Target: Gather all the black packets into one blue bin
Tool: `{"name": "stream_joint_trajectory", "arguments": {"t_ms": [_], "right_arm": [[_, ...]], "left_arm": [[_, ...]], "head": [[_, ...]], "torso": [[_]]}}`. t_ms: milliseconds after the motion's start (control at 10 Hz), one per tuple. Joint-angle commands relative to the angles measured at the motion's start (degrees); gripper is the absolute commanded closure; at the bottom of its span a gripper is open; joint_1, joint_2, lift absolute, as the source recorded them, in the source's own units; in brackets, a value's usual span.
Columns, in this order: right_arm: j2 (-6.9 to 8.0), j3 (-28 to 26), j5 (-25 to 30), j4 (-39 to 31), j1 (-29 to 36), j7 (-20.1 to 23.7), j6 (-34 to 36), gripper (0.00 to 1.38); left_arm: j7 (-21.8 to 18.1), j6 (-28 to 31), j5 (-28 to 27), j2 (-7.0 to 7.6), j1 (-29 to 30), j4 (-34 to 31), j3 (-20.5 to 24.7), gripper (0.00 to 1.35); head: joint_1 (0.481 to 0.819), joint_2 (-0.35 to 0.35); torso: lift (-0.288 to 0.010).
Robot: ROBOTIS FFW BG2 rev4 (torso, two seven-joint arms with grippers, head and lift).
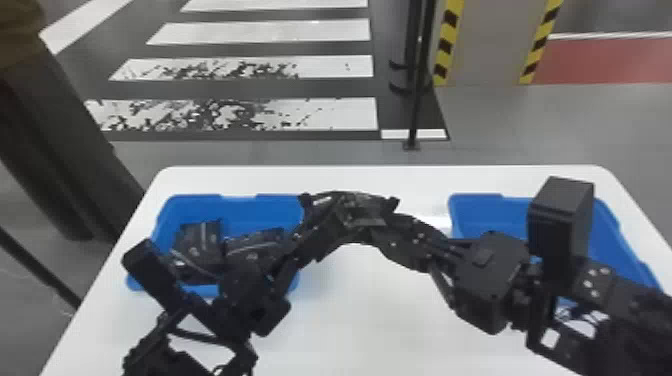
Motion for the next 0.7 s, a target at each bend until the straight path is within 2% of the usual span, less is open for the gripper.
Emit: {"name": "stream_joint_trajectory", "arguments": {"t_ms": [0, 100, 200, 300, 500, 600], "right_arm": [[0.56, -1.02, -4.63, 1.69, 1.64, 0.05, -4.0, 0.6], [1.44, -3.31, -7.83, 1.83, 4.17, 0.05, -6.95, 0.11], [2.32, -6.05, -9.66, 1.83, 6.85, 0.32, -9.9, 0.06], [3.46, -9.25, -10.92, 1.83, 9.94, 0.67, -11.59, 0.15], [5.84, -15.99, -12.06, 2.25, 16.27, 1.55, -11.59, 0.2], [6.63, -18.04, -12.63, 3.1, 18.94, 1.99, -12.29, 0.2]], "left_arm": [[0.2, -2.37, -0.71, -0.37, -0.01, 0.46, 1.22, 1.21], [0.29, -3.21, -2.31, -0.81, -0.01, 0.74, 3.62, 1.21], [0.38, -3.63, -3.11, -1.16, 0.56, 0.88, 6.71, 1.21], [0.56, -3.77, -4.94, -1.34, 1.12, 0.88, 10.36, 1.21], [0.82, -3.49, -11.11, -1.78, 1.26, 1.86, 18.93, 1.21], [0.82, -2.51, -16.36, -1.51, 0.27, 3.13, 23.27, 1.21]], "head": [[0.695, 0.082], [0.695, 0.101], [0.695, 0.125], [0.695, 0.137], [0.695, 0.174], [0.695, 0.196]], "torso": [[-0.11], [-0.11], [-0.11], [-0.11], [-0.11], [-0.11]]}}
